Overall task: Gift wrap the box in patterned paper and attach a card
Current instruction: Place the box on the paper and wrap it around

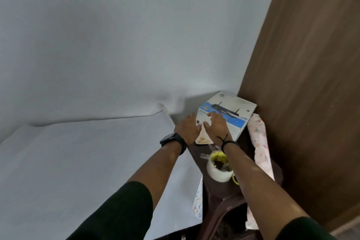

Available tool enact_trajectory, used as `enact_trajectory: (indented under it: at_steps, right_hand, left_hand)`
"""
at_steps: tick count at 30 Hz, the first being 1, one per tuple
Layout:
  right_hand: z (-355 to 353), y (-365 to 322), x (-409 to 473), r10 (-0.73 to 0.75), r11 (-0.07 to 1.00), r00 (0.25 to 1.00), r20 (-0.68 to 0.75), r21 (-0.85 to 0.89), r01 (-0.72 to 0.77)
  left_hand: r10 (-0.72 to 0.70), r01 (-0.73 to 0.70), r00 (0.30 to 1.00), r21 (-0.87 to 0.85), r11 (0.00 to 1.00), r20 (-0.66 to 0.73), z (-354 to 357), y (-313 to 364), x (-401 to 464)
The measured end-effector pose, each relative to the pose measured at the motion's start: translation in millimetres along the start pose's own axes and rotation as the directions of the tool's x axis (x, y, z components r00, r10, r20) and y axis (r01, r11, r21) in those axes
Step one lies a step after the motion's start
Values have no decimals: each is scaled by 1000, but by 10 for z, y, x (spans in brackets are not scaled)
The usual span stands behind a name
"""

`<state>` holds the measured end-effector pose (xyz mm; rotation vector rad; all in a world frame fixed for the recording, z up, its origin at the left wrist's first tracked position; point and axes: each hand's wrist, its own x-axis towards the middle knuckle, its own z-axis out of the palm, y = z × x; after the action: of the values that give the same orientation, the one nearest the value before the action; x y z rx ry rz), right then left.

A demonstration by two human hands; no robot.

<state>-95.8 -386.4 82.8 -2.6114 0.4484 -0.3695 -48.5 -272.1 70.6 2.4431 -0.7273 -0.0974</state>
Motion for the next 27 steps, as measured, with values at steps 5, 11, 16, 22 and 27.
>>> enact_trajectory:
  at_steps: [5, 11, 16, 22, 27]
  right_hand:
    - [-149, 600, 328, 160, 986, 978, -132, -27, -165]
    - [-67, 962, 548, 449, 890, 873, -190, 178, -419]
    - [97, 1083, 649, 506, 827, 841, -193, 386, -409]
    - [108, 1100, 534, 513, 809, 817, -265, 468, -356]
    - [24, 894, 372, 433, 834, 840, -327, 499, -236]
  left_hand:
    - [58, -57, 998, -48, 997, 36, 343, 244, 633]
    - [-51, 44, 995, -89, 995, -80, 535, 263, 1110]
    - [-206, 194, 979, -290, 937, -9, 675, 256, 1331]
    - [-204, 175, 978, -386, 906, -34, 657, 198, 1270]
    - [-237, 149, 964, -495, 856, -120, 477, 140, 1011]
